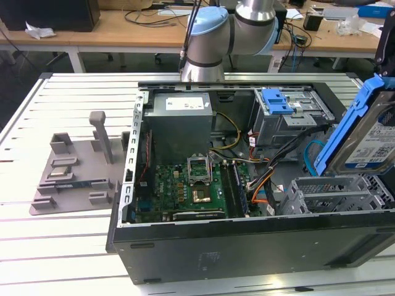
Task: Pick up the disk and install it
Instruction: 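Pick up the disk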
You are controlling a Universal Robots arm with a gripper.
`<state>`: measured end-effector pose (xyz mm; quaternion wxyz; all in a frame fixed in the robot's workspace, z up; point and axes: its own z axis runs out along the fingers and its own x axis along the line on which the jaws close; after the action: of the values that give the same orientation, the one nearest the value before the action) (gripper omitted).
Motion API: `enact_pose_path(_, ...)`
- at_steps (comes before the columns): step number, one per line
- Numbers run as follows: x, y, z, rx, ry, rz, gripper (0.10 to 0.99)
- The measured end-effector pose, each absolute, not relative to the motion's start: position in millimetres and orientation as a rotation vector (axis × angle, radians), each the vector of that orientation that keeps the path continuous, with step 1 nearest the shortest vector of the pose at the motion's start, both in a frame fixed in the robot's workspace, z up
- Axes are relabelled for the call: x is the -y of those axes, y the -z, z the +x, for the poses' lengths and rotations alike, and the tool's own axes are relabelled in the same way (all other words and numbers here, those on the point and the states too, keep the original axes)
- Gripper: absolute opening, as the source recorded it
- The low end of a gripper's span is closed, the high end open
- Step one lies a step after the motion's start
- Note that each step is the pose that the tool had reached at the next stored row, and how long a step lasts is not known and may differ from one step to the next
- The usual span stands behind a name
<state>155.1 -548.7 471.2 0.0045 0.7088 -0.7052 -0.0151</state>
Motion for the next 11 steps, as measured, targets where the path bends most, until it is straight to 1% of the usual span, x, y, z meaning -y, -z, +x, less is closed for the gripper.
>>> enact_pose_path(3, 554.9, -469.7, 147.0, 2.212, 0.055, 2.224, 0.365)
enact_pose_path(8, 555.1, -460.4, 139.9, 2.212, 0.055, 2.224, 0.365)
enact_pose_path(11, 555.2, -460.4, 139.9, 2.212, 0.055, 2.224, 0.365)
